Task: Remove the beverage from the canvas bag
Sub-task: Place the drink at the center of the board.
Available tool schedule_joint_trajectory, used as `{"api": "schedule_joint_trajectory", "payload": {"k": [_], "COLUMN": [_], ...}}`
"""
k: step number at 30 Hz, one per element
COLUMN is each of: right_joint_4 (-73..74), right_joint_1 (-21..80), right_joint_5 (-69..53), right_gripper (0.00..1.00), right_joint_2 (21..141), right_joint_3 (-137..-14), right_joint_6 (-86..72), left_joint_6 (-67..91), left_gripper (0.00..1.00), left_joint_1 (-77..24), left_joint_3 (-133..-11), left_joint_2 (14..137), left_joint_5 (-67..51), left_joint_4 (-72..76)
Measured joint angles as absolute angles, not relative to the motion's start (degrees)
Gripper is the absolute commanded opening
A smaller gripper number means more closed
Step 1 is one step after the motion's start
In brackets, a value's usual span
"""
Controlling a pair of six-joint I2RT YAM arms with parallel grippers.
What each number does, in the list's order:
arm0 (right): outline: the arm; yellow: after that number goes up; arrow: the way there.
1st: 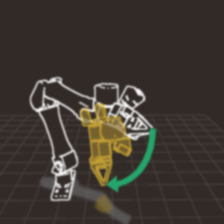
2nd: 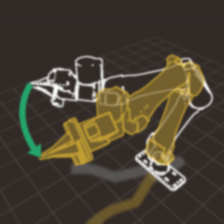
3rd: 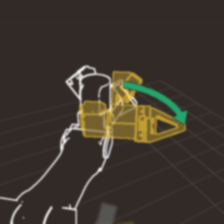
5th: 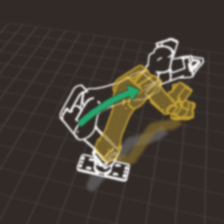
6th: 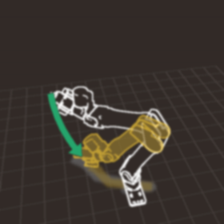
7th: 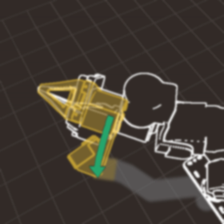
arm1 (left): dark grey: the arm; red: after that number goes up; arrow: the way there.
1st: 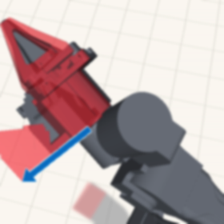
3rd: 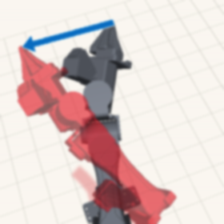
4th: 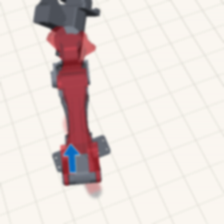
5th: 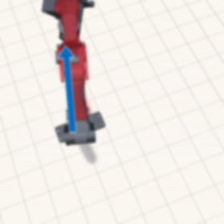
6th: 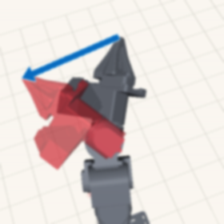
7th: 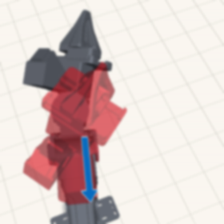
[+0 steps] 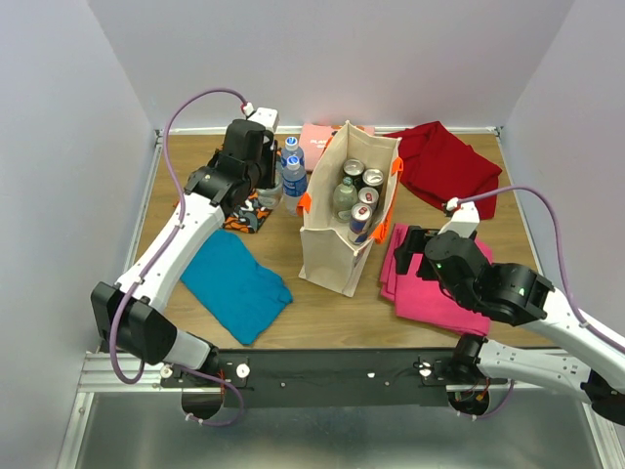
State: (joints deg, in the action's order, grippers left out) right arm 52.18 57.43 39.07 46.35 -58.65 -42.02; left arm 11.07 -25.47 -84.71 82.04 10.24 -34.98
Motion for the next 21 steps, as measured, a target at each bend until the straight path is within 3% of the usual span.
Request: {"api": "schedule_joint_trajectory", "payload": {"k": [21], "right_joint_4": [52.7], "right_joint_1": [57.4], "right_joint_5": [39.1], "right_gripper": [1.00], "right_joint_2": [47.9], "right_joint_3": [-60.6], "right_joint_6": [-43.5], "left_joint_6": [12.2], "left_gripper": [0.00], "left_joint_1": [-23.6], "left_joint_3": [-73.8], "left_joint_2": [85.8], "left_joint_5": [9.8], "left_joint_4": [-22.9]}}
